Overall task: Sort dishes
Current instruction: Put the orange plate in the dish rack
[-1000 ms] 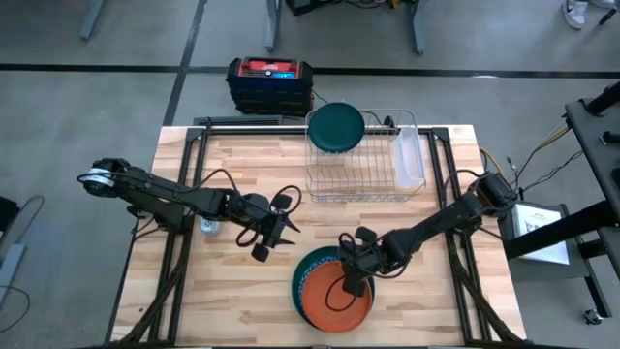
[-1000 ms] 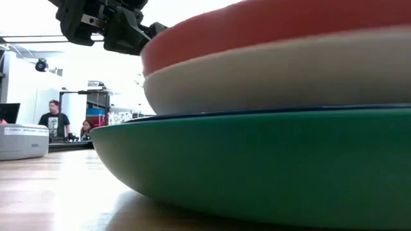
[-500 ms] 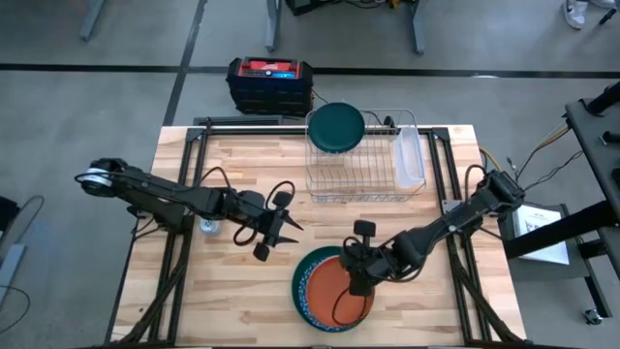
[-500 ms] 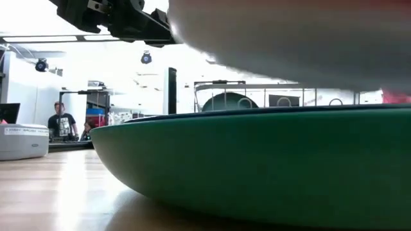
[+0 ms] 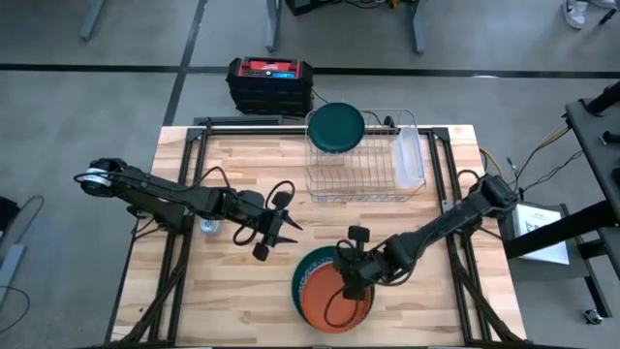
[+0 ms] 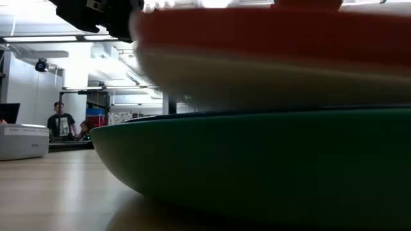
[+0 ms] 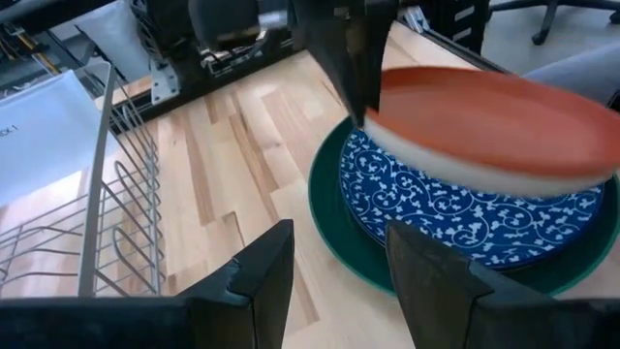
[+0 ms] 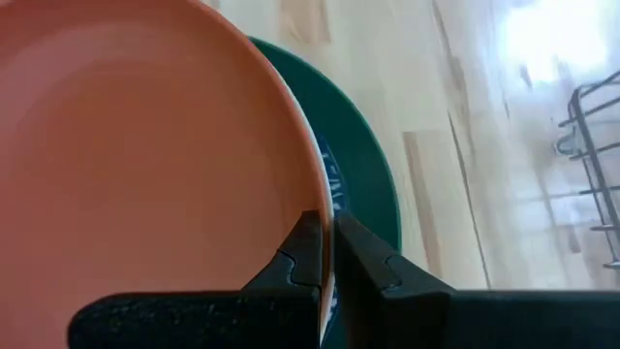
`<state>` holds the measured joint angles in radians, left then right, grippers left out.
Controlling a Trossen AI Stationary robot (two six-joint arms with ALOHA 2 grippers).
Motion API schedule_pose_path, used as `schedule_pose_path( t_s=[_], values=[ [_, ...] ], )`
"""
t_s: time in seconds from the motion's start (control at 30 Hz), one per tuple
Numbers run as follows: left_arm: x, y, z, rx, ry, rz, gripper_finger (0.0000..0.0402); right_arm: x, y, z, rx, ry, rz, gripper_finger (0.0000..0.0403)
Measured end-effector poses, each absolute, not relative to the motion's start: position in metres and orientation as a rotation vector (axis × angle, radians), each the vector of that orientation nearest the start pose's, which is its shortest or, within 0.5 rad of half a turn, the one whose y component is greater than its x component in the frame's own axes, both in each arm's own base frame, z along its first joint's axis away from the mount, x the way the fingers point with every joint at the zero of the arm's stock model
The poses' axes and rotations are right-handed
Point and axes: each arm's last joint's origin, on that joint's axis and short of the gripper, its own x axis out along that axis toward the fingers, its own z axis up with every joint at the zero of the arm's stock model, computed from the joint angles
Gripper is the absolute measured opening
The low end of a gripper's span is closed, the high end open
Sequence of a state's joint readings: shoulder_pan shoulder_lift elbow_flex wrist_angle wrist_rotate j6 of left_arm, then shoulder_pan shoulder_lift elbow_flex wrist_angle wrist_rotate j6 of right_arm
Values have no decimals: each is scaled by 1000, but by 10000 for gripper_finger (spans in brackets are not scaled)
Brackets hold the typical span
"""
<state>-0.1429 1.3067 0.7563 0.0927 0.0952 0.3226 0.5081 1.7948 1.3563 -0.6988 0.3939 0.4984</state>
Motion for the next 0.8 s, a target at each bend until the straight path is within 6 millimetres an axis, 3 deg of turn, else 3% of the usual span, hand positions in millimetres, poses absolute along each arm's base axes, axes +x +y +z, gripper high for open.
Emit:
schedule_pose_path(
  t_s=[0.27, 0.53, 0.8],
  values=[
    [274, -42, 238, 326, 422, -307, 155, 335, 166, 201, -49, 1058, -192, 20],
    [274, -42, 235, 326, 432, -309, 155, 339, 164, 197, -40, 1053, -199, 47],
    [273, -42, 234, 326, 435, -310, 155, 341, 159, 197, -35, 1055, -210, 40]
  ],
)
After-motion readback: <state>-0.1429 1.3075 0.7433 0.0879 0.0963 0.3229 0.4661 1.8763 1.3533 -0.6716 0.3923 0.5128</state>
